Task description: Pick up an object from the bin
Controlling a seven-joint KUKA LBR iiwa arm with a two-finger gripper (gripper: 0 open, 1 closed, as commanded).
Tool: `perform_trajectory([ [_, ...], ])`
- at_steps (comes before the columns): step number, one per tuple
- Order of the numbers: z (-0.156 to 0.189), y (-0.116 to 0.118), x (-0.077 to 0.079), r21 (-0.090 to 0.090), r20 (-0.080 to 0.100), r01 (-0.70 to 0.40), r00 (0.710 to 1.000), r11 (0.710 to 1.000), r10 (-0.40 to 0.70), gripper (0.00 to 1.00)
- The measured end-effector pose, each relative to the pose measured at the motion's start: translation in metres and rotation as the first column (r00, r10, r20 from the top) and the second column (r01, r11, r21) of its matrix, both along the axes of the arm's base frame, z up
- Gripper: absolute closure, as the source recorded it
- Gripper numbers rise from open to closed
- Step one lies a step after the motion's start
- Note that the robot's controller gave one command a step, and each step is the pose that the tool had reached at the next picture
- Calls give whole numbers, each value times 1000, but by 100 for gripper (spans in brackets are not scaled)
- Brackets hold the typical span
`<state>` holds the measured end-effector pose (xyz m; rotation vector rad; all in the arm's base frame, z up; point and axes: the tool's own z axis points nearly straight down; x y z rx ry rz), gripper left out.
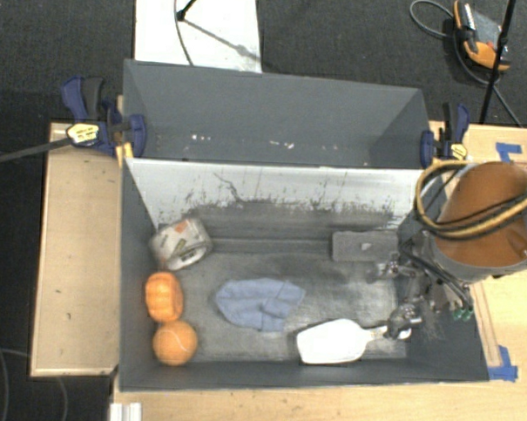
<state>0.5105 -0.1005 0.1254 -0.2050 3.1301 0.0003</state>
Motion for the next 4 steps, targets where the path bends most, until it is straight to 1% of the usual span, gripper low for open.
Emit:
perform_trajectory([
  [1, -55, 4, -26, -1, -3, -116, 993, 993, 116, 100],
  [2, -54, 5, -24, -2, 4, -119, 993, 993, 119, 0],
  [3, -55, 4, -26, -1, -2, -124, 992, 992, 124, 100],
  [4, -55, 4, -26, -1, -2, -124, 992, 992, 124, 100],
])
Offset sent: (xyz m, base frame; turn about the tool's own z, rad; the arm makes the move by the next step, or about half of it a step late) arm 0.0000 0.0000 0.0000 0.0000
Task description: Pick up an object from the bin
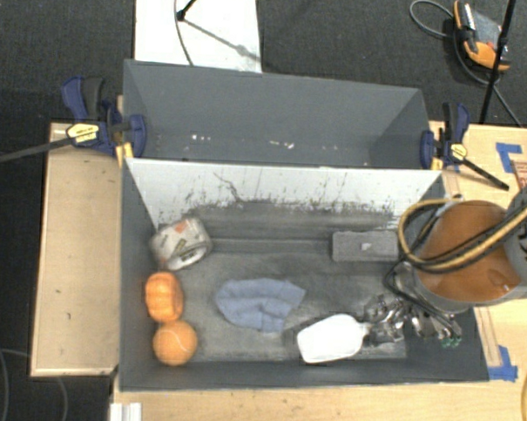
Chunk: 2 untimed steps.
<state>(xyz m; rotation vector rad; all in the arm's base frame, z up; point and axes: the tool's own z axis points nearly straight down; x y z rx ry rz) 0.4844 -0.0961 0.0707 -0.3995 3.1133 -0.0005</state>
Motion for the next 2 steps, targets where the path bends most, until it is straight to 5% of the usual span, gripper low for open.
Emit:
perform_trajectory([
  [1, 95, 17, 25, -2, 5, -171, 985, 985, 171, 0],
  [2, 93, 16, 23, 0, 0, -170, 986, 986, 170, 0],
])
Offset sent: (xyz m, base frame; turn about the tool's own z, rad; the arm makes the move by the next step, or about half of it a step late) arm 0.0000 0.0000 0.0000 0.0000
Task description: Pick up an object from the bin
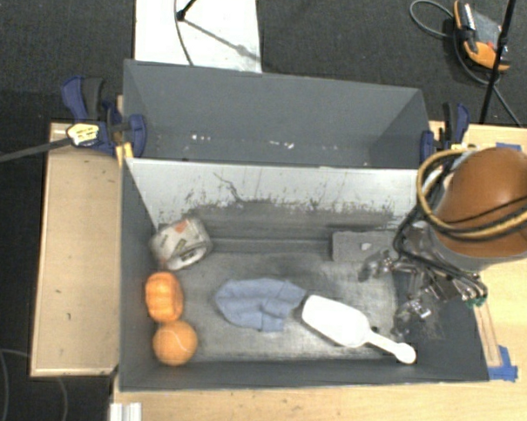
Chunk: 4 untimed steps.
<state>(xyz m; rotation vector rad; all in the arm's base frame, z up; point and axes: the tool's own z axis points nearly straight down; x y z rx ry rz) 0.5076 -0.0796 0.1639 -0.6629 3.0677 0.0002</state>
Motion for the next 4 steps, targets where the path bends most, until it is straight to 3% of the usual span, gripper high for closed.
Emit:
perform_trajectory([
  [1, -68, 47, 6, 0, -1, 124, 992, 992, -124, 100],
  [2, -68, 47, 6, 0, -1, 123, 992, 992, -123, 100],
  [3, 3, 52, 6, 1, 6, 125, 992, 992, -125, 0],
  [4, -1, 51, 5, 0, -1, 125, 992, 992, -125, 0],
])
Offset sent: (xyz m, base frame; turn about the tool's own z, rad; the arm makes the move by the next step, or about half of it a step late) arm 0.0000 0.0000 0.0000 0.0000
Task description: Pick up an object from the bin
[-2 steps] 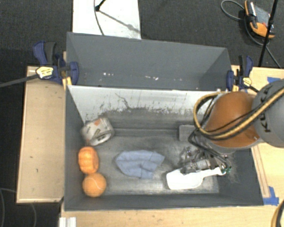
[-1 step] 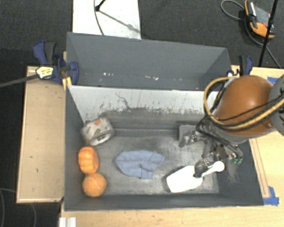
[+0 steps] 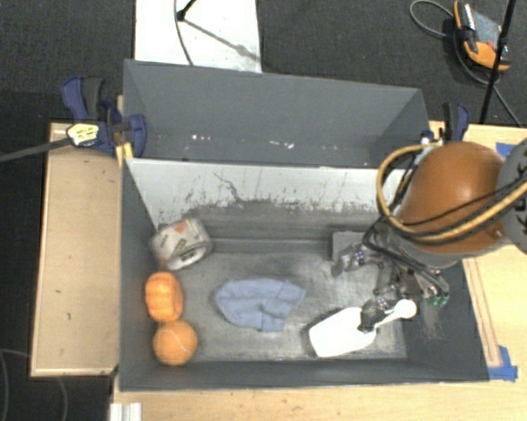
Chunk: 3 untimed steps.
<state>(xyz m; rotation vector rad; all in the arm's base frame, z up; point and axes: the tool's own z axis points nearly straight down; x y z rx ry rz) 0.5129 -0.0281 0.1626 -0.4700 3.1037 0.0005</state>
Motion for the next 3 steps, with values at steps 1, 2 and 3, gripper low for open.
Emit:
perform_trajectory([
  [1, -90, 22, -9, -2, -2, -227, 974, 974, 227, 100],
  [2, -90, 22, -9, -1, -2, -227, 974, 974, 227, 100],
  [3, 81, 35, -6, 1, -3, -252, 968, 968, 252, 100],
])
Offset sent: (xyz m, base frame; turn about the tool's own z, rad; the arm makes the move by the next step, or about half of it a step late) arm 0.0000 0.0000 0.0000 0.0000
